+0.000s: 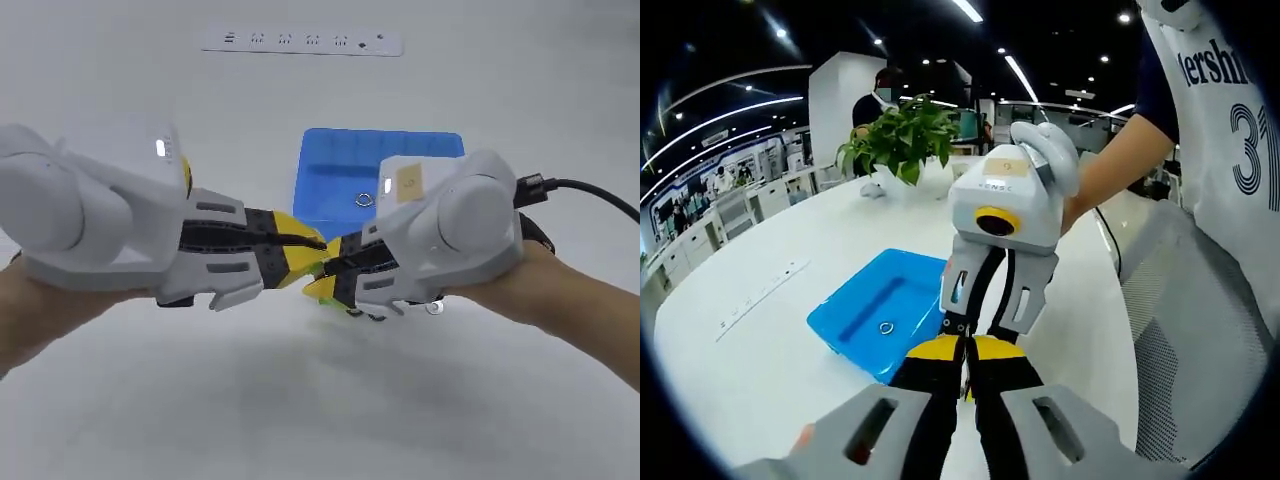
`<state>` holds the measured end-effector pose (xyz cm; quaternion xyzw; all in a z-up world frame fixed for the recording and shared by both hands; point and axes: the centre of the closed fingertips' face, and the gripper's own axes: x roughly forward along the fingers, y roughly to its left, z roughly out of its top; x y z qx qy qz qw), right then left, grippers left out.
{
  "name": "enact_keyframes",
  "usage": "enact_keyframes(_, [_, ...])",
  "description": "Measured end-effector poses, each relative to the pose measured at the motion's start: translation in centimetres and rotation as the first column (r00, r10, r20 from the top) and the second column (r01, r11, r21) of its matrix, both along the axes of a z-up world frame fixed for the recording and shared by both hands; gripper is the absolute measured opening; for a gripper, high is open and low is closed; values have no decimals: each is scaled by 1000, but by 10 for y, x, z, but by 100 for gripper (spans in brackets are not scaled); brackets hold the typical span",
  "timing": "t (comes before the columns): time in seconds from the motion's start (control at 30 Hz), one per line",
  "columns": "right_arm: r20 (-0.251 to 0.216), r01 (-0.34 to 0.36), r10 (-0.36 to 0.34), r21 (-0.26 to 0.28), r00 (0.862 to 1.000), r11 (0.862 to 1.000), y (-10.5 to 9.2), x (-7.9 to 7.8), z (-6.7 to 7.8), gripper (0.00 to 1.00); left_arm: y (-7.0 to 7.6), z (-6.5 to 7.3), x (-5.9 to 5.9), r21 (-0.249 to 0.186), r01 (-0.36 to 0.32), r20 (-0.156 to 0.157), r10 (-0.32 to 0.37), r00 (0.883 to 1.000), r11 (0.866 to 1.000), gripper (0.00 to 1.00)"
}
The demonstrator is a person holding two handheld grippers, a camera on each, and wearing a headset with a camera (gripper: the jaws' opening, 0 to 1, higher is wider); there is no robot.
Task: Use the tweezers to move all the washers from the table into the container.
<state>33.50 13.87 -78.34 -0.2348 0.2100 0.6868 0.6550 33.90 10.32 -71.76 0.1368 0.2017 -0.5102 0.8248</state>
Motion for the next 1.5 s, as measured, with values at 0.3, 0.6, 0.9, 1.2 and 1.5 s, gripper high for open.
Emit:
enact_keyframes(0.3, [31,-14,14,21,999,1000,-3,-3,19,10,-1,20,-5,3,10,50,-10,999,1000,6])
enact_keyframes(0.6, [74,-10,6,58,997,998,-7,2,50,10,-7,49,-3,1,28,99,-28,995,1000,6])
enact_keyframes(0.9, [138,17,-29,84,990,996,-15,17,77,10,-15,76,9,15,76,174,-78,982,997,6])
enact_keyframes(1.2, [177,72,-86,85,980,994,-25,53,85,10,-21,82,41,4,95,209,-94,973,995,6])
enact_keyframes(1.5, [180,107,-111,35,977,994,-33,91,54,10,-26,54,75,33,104,165,-108,980,994,6])
